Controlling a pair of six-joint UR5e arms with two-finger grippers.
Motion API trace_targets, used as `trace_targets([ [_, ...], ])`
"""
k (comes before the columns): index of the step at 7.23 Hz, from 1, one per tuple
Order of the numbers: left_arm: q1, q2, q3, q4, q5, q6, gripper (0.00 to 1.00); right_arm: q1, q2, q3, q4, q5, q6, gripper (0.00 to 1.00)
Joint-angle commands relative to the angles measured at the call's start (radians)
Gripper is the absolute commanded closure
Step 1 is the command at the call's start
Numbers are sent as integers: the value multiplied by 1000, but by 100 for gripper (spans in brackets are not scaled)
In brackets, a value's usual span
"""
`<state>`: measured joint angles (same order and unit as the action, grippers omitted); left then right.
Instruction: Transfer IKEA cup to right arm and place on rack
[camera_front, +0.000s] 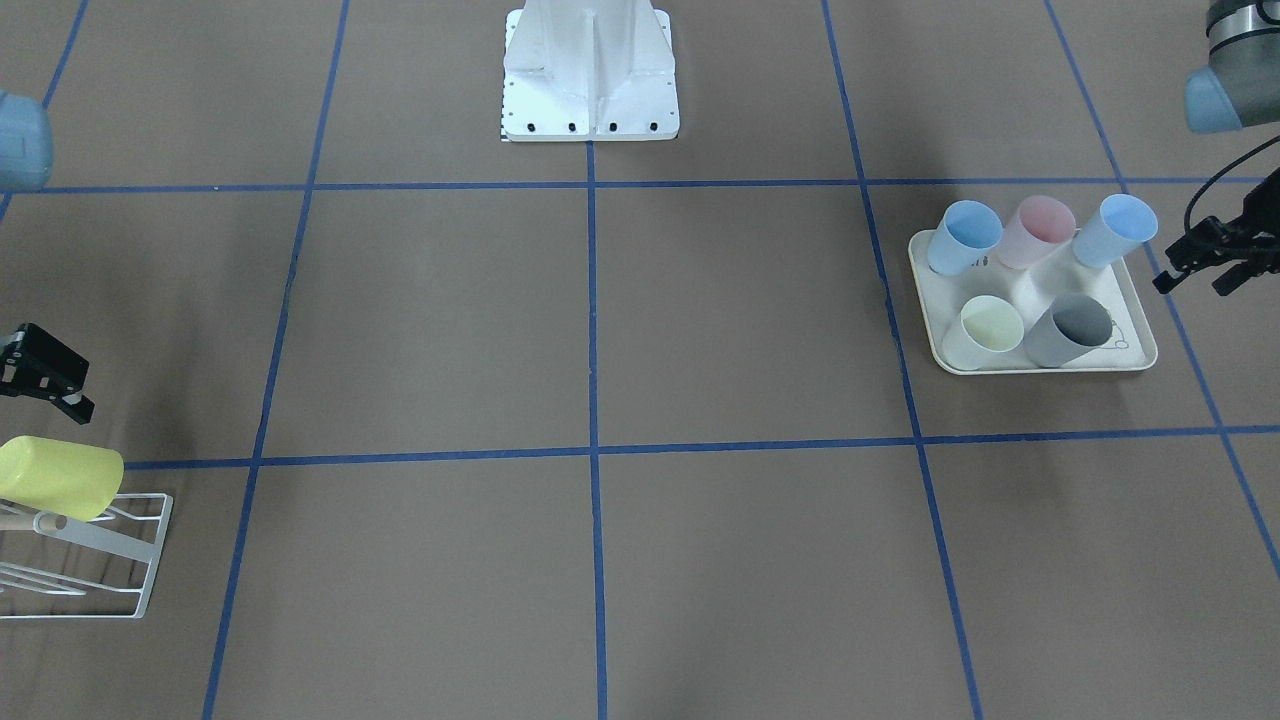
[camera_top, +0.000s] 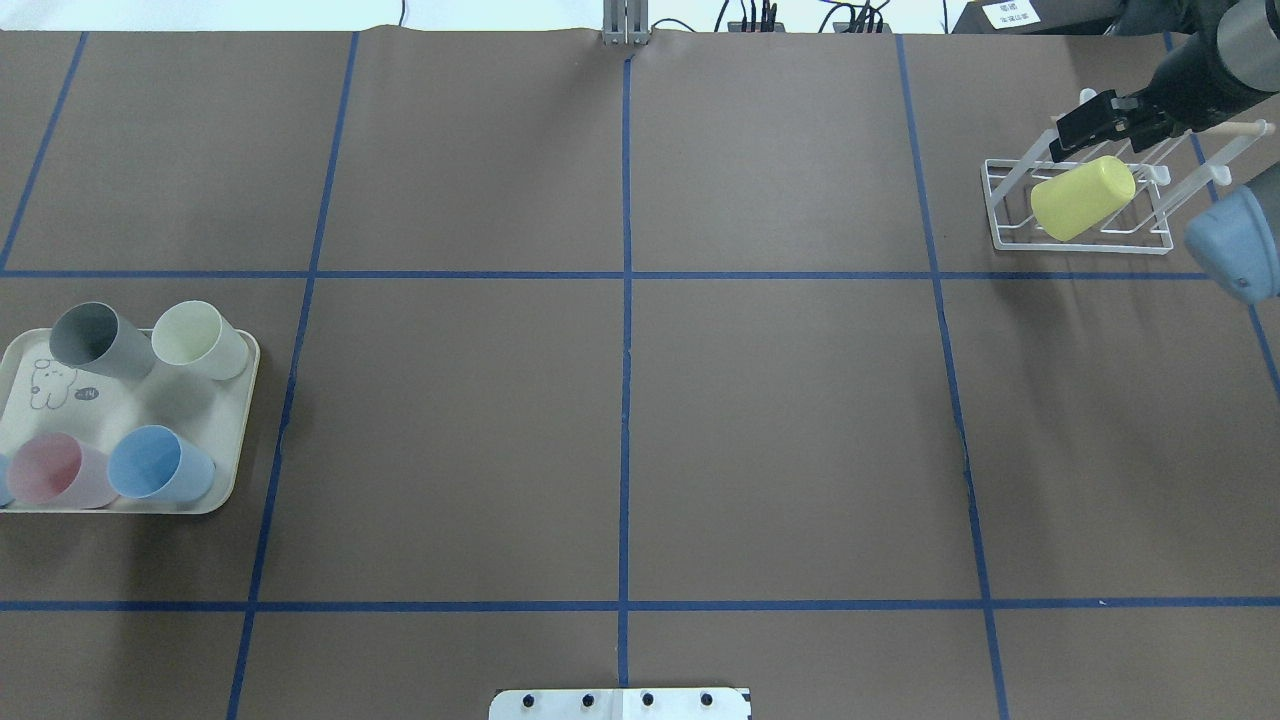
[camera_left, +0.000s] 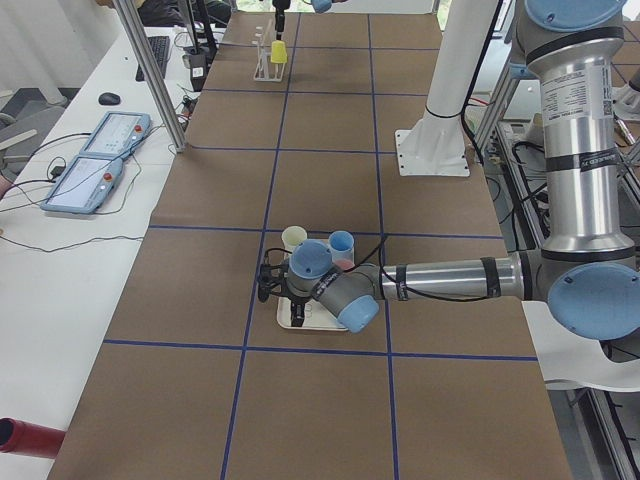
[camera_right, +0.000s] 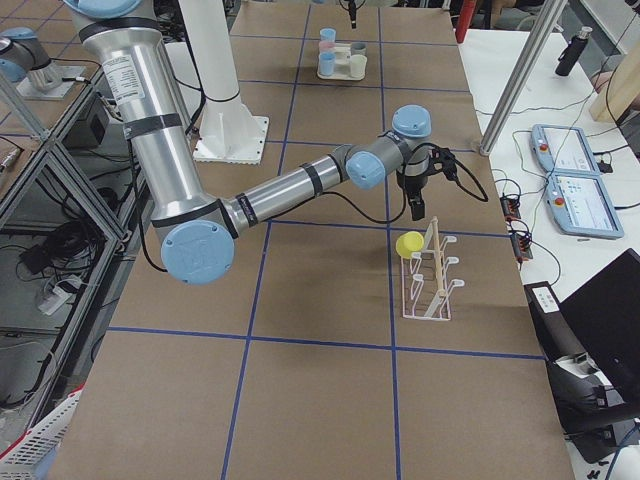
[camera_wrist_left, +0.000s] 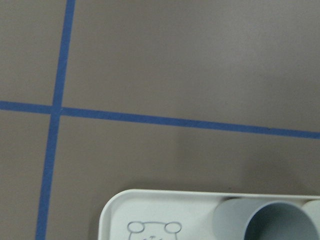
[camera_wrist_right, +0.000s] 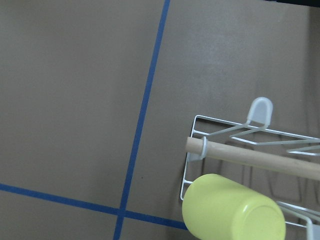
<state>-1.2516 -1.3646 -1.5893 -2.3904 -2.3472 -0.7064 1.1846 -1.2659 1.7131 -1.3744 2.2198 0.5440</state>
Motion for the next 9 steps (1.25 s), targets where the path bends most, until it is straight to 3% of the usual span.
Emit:
trace_targets([
  [1,17,138,-92,8,0,18,0,-14,-1,13,0,3,36,1],
  [4,75,225,-107,10,68,18,0,-17,-3,11,0,3,36,1],
  [9,164,191,-94,29,69,-2,0,-17,-4,10,0,3,36,1],
])
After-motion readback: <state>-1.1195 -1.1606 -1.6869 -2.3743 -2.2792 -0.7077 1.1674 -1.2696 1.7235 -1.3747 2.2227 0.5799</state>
